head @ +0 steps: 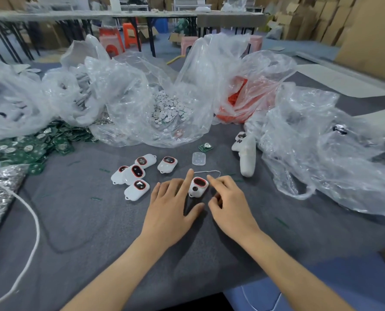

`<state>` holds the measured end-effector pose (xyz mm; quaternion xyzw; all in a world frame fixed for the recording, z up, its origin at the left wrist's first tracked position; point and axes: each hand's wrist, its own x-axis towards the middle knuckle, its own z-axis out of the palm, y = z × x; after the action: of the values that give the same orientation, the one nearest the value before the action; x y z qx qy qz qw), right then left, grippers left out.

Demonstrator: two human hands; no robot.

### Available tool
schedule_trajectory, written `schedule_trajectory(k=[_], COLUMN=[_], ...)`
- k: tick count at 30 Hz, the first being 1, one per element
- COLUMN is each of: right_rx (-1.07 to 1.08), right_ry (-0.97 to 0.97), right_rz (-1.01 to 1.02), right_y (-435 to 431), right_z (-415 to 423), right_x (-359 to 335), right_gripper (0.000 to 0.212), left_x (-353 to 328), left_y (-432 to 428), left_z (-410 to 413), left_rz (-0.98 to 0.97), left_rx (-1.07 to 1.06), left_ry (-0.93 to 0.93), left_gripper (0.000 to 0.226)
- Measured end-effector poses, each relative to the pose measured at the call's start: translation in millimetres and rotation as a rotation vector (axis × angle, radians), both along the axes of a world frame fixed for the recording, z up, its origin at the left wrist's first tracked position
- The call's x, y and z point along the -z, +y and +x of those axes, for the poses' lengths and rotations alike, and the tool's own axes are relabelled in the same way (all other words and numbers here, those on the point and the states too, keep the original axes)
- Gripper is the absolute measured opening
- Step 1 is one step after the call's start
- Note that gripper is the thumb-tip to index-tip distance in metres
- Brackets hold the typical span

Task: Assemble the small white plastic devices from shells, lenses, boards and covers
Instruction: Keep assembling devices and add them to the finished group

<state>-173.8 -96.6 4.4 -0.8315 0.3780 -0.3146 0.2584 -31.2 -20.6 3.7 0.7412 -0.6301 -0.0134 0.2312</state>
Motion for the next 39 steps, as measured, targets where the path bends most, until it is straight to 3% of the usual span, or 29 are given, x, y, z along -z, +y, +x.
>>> schedule_trajectory(k=[3, 6, 9, 11, 14, 17, 20, 24, 29, 32, 36, 39], right_rx=[0.026, 0.130, 0.345, 0.564, 0.800, 0.741, 0.639, 0.653, 0.703, 0.727, 0.807, 0.883], right_ry=[-0.041, -0.219, -0.375, -0.398, -0.094, 0.183, 0.472, 0.643, 0.641, 0.542, 0.436, 0.352], right_rz=[-0.012, -0.054, -0.235, -0.253, -0.044, 0.206, 0.203, 0.160, 0.167, 0.149, 0.065, -0.150], right_y=[1.7, -3.3, -39.2, -81.1, -148.4, -194.1, -217.2, -227.4, -227.2, -230.9, -226.4, -214.4], right_z=[-0.3, -20.0, -75.1, -121.5, -179.2, -200.8, -193.5, -182.6, -166.3, -167.7, -172.7, -175.2], right_x=[-4.0, -32.2, -84.3, -116.5, -131.8, -114.1, -96.7, -83.4, -80.4, -75.1, -75.0, -84.7], right_gripper=[0.047, 0.036, 0.030, 0.033, 0.037, 0.032, 0.029, 0.025, 0.020, 0.033, 0.025, 0.022], left_x=[-2.2, -0.6, 3.9, 4.6, -0.6, -0.3, 2.4, -1.0, -3.2, -3.0, -3.4, -4.1], left_y=[-11.1, -23.9, -35.7, -46.0, -57.5, -61.3, -63.6, -61.8, -62.5, -62.1, -59.7, -60.8], left_z=[-7.7, -14.4, -25.6, -39.7, -57.0, -52.0, -41.9, -41.3, -38.7, -36.9, -33.8, -33.6], left_rz=[-0.023, -0.052, -0.163, -0.234, -0.324, -0.367, -0.337, -0.392, -0.383, -0.367, -0.370, -0.385], left_rx=[0.078, 0.167, 0.093, 0.097, 0.148, 0.103, -0.019, -0.011, 0.019, 0.031, 0.034, 0.055], left_ry=[0.006, 0.058, 0.129, 0.163, 0.267, 0.410, 0.609, 0.757, 0.888, 0.946, 1.113, 1.414], left_gripper=[0.065, 0.047, 0.031, 0.033, 0.043, 0.043, 0.033, 0.026, 0.027, 0.026, 0.016, 0.019])
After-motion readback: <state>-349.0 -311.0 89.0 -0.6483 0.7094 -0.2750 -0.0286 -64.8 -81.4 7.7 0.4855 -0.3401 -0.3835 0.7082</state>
